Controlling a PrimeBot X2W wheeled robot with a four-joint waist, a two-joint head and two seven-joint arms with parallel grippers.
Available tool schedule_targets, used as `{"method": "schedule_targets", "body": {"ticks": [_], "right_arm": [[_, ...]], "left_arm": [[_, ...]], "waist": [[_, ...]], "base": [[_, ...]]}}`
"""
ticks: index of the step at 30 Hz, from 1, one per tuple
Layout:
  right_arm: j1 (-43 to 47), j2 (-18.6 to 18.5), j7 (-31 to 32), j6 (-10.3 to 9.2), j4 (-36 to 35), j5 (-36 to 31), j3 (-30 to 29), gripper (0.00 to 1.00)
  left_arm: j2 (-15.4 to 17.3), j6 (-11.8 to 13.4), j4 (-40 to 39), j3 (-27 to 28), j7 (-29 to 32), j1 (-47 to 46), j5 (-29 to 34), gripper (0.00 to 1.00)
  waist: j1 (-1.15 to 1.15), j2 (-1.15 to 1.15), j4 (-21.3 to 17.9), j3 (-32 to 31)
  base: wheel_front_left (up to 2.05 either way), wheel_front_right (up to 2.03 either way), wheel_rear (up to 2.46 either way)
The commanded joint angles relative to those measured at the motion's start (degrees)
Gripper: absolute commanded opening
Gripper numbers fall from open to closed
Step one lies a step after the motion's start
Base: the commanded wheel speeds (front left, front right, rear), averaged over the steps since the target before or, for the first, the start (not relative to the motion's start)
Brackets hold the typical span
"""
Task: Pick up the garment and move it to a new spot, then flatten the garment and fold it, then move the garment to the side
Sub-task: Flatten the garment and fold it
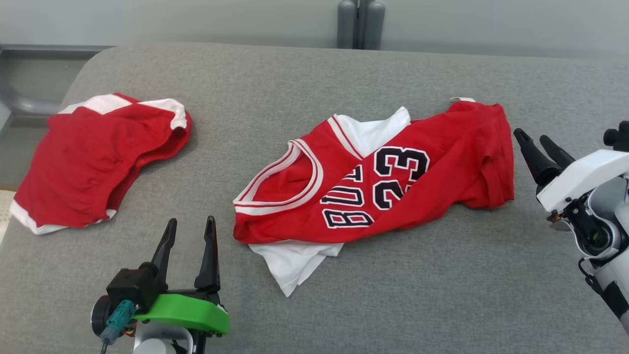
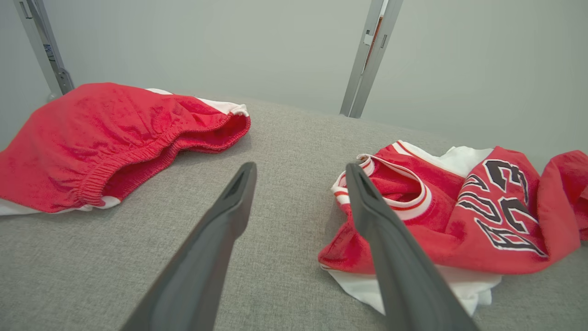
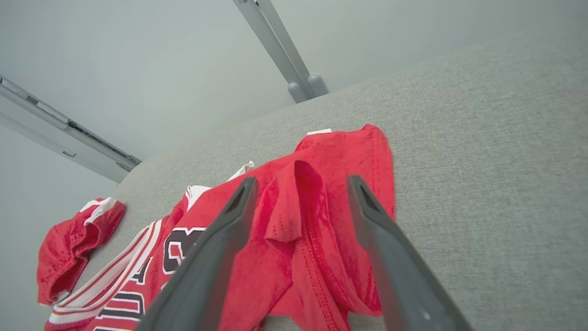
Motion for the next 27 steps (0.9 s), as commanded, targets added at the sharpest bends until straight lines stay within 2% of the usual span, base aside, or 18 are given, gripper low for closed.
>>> {"method": "schedule_targets", "body": {"ticks": [1,6,11,19,27], "right_arm": [[1.7,-0.6,-2.8,0.03,-1.5,0.6,0.2,1.0],[7.2,-2.7,-11.5,0.03,-5.8,-0.9,1.9,1.0],[10.9,-1.9,-15.7,0.03,-8.9,-1.9,4.2,1.0],[7.2,0.4,-15.6,0.03,-5.8,-4.2,7.8,1.0],[0.2,2.4,-12.0,0.03,3.2,-6.1,12.1,1.0]], "left_arm": [[0.4,0.2,-0.5,0.5,-0.2,0.9,0.5,1.0],[0.4,0.3,-2.1,1.1,-0.1,2.1,1.1,1.0],[0.3,0.3,-3.3,1.7,-0.1,2.3,1.1,1.0],[-0.1,-0.4,-2.9,1.2,-0.1,0.5,1.4,1.0],[-0.7,-0.7,-1.8,1.0,-0.1,-0.7,1.1,1.0]], "waist": [[0.0,0.0,-4.2,-3.0],[0.0,0.0,-7.1,-3.6],[0.0,0.0,-8.4,-3.1],[0.0,0.0,-6.6,-1.2],[0.0,0.0,-2.8,0.0]], "base": [[0.0,0.0,0.0],[0.0,0.0,0.0],[0.0,0.0,0.0],[0.0,0.0,0.0],[0.0,0.0,0.0]]}}
